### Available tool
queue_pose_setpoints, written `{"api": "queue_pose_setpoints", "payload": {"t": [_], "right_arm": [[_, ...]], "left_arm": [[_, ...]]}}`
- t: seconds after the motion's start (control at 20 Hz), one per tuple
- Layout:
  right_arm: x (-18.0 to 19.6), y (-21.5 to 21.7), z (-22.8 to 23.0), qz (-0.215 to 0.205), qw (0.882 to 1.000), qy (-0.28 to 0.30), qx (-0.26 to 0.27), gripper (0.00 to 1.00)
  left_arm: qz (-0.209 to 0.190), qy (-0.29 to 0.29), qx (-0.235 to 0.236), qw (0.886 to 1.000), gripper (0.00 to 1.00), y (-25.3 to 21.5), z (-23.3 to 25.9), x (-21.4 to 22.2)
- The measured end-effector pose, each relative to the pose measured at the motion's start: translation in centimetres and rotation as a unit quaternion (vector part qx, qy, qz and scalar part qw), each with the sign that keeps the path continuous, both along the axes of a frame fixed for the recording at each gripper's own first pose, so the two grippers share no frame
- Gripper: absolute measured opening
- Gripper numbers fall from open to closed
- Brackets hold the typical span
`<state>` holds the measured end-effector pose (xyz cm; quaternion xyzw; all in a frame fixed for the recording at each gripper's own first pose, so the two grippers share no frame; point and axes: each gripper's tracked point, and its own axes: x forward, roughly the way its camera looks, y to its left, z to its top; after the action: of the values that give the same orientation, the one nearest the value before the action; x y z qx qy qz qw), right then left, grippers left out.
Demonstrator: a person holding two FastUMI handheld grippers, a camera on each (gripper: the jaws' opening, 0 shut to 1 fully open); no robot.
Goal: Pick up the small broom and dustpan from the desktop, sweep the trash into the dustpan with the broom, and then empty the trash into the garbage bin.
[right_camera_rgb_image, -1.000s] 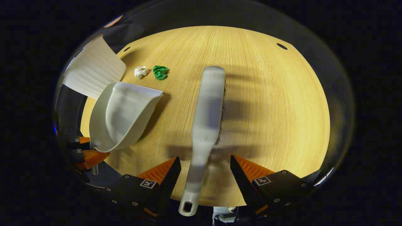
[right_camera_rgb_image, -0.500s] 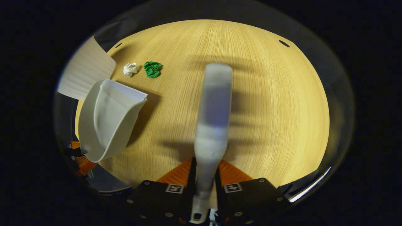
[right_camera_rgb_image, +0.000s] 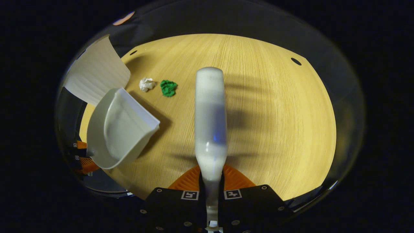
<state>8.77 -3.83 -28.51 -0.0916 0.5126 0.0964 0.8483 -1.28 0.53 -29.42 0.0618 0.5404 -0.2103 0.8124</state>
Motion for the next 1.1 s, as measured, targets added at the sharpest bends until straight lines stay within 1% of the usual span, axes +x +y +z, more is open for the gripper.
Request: {"api": "queue_pose_setpoints", "payload": {"t": [0.15,0.25,0.35,0.4,0.5,0.6,0.7,0.85,1.1], "right_arm": [[3.0,-0.5,2.2,0.040,0.999,-0.025,-0.014,0.13],[5.7,-0.2,2.6,0.069,0.997,-0.034,-0.026,0.12],[8.0,0.0,2.5,0.105,0.993,-0.036,-0.050,0.12],[9.2,0.4,2.3,0.128,0.989,-0.040,-0.065,0.12],[11.2,1.5,1.9,0.176,0.979,-0.046,-0.092,0.12],[12.6,3.5,1.4,0.224,0.969,-0.048,-0.096,0.12],[13.8,4.7,0.6,0.256,0.959,-0.042,-0.112,0.12],[13.8,5.8,-0.6,0.293,0.947,-0.017,-0.129,0.12],[10.9,8.1,-1.8,0.347,0.929,0.022,-0.125,0.12]], "left_arm": [[-0.040,0.004,0.033,0.999,0.30,1.4,0.2,0.0],[-0.053,0.017,0.045,0.997,0.30,1.4,0.0,0.2],[-0.063,0.029,0.049,0.996,0.30,1.1,-0.9,0.8],[-0.062,0.036,0.050,0.996,0.30,1.1,-1.0,0.9],[-0.048,0.052,0.048,0.996,0.30,1.1,-1.3,1.0],[-0.028,0.062,0.055,0.996,0.30,0.9,-1.6,1.5],[-0.016,0.065,0.061,0.996,0.30,0.5,-2.2,1.3],[-0.007,0.066,0.052,0.996,0.30,0.4,-2.3,1.0],[-0.009,0.061,0.049,0.997,0.30,1.0,-2.2,0.9]]}}
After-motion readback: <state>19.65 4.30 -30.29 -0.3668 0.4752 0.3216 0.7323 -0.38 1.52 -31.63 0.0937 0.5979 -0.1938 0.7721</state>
